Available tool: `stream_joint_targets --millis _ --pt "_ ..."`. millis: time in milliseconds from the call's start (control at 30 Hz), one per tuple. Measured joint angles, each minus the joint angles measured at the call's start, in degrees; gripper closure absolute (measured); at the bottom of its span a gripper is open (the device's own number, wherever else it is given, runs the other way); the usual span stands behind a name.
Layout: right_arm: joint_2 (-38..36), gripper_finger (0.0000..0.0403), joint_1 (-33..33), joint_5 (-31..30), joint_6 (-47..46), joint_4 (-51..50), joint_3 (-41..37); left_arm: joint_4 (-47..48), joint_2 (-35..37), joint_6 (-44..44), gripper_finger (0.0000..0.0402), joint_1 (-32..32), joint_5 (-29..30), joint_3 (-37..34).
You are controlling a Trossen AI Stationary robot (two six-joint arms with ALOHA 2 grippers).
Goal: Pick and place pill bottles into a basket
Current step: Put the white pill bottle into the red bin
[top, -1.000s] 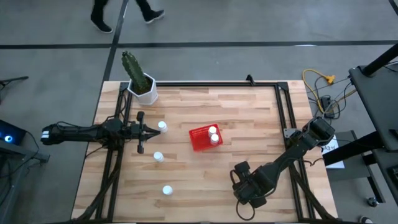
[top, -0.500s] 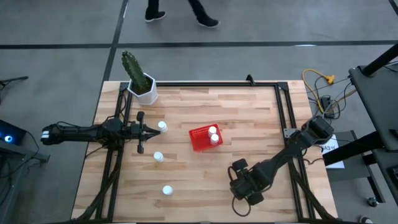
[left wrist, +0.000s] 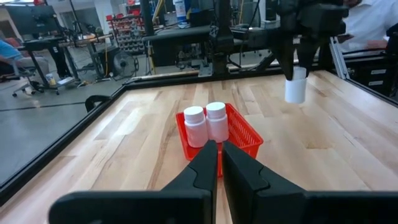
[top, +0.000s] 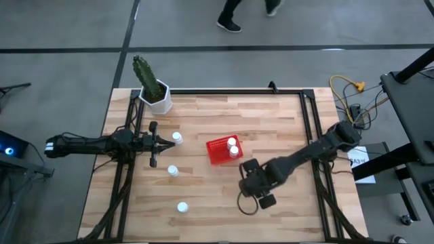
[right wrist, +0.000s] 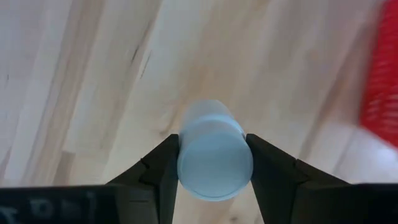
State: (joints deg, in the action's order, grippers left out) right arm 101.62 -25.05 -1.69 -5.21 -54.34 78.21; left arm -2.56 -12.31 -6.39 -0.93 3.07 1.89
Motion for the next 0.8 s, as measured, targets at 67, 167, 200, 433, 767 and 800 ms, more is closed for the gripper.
stream_joint_targets --millis 67,167,200,433,767,800 --pt "0.00 0.0254 1.70 0.02 1.54 -0.54 1.37 0.12 -0.03 0.00 0.0396 0.00 0.00 0.02" --pt "0.00 0.0254 4.22 0.01 4.49 -1.26 3.12 0.01 -0.03 0.00 0.0396 -0.02 0.00 0.00" --pt "0.00 0.0254 5.12 0.02 5.39 -1.21 3.74 0.11 0.00 0.00 0.0396 -0.02 0.00 0.01" --pt "0.00 0.0254 10.56 0.10 10.18 -2.73 8.94 0.01 -0.03 0.00 0.0396 -0.02 0.00 0.02" --pt "1.06 0.0254 18.93 0.13 16.18 -4.79 14.44 0.04 -0.03 0.00 0.0396 -0.02 0.00 0.00" --pt "1.35 0.0254 19.86 0.15 16.89 -4.83 15.00 0.04 -0.01 0.00 0.0396 -0.02 0.00 0.02"
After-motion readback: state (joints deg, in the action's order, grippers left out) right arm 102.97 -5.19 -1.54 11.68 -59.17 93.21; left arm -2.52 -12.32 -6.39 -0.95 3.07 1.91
